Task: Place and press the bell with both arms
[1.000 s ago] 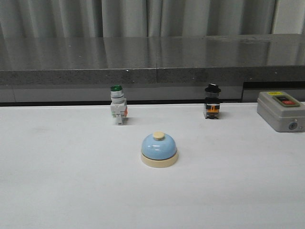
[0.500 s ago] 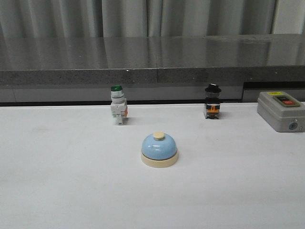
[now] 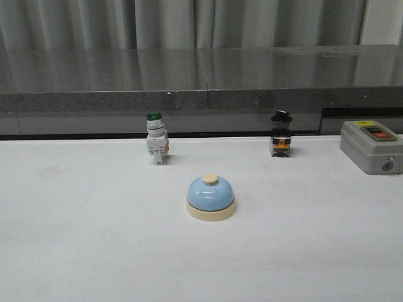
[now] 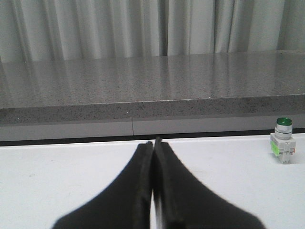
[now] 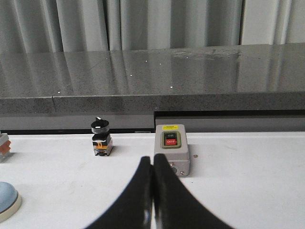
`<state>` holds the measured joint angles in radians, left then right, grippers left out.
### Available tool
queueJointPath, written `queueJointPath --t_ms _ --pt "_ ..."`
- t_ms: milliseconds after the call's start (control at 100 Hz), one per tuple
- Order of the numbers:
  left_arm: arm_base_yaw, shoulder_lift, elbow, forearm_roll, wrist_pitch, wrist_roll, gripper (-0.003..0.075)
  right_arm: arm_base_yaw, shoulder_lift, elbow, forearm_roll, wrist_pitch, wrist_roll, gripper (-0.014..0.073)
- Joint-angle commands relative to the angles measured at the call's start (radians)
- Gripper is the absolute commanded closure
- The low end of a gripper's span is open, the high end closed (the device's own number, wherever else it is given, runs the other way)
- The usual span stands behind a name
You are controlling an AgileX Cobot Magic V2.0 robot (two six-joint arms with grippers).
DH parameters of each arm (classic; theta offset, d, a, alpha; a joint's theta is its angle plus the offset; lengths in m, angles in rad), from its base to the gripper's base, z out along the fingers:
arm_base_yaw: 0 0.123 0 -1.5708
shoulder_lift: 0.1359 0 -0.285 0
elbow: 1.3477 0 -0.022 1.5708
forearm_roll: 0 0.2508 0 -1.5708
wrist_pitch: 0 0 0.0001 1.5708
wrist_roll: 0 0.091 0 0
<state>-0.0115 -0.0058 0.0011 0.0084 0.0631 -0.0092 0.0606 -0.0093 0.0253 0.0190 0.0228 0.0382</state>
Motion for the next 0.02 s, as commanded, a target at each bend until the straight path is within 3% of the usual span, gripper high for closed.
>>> queueJointPath --t_ms 0,10 --pt "0.000 -0.028 0.042 -0.008 -0.085 -0.008 0.0741 -0.007 -0.016 -0.014 0.004 -0.083 -0.012 0.0654" --pt "0.000 -0.028 0.042 -0.008 -0.085 -0.008 0.0741 -0.007 -0.016 -0.014 0.004 -0.083 -0.012 0.0654"
